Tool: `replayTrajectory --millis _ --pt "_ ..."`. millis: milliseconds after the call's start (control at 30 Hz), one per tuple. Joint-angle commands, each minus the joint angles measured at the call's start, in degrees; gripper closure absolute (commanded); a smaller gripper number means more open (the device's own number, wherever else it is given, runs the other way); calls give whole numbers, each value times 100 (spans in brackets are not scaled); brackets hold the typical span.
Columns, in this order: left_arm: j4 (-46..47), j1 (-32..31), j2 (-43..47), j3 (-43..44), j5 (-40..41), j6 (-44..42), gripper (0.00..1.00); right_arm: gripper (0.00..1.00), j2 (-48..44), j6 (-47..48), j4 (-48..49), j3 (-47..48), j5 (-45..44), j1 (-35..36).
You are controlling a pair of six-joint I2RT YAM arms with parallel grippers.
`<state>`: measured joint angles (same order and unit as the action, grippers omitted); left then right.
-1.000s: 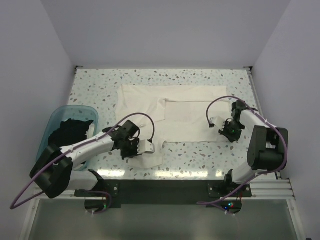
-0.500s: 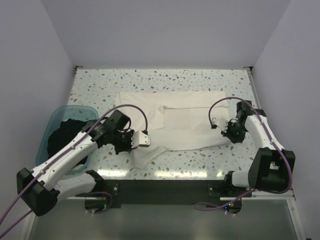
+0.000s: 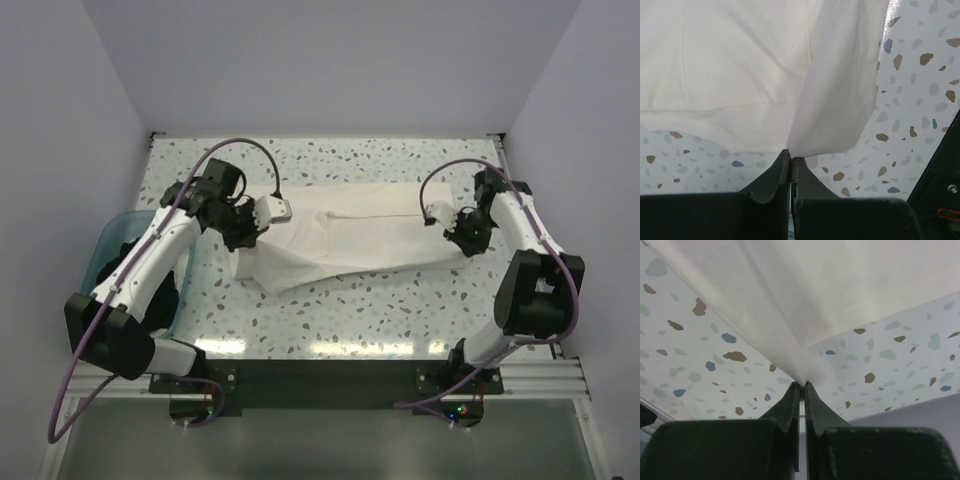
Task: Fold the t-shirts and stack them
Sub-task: Fold the tshirt
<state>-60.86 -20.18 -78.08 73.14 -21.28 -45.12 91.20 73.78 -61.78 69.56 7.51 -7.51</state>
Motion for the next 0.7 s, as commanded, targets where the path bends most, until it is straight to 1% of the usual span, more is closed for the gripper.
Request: replayTrajectory --millis 0,100,300,400,667 --pt "276 277 -303 541 -236 -242 100 100 275 75 -159 584 137 -23" --pt "329 498 -707 945 -298 -278 100 100 556 49 -124 857 58 -23" --pt "408 516 -1682 1771 -316 -286 100 100 1074 -30 69 1252 -65 -5" --pt "408 524 -1955 2054 -316 -304 100 100 1260 -127 157 1376 -109 -5" --pt "619 700 -2553 2380 -184 -322 100 100 1681 -241 298 1692 -180 -14"
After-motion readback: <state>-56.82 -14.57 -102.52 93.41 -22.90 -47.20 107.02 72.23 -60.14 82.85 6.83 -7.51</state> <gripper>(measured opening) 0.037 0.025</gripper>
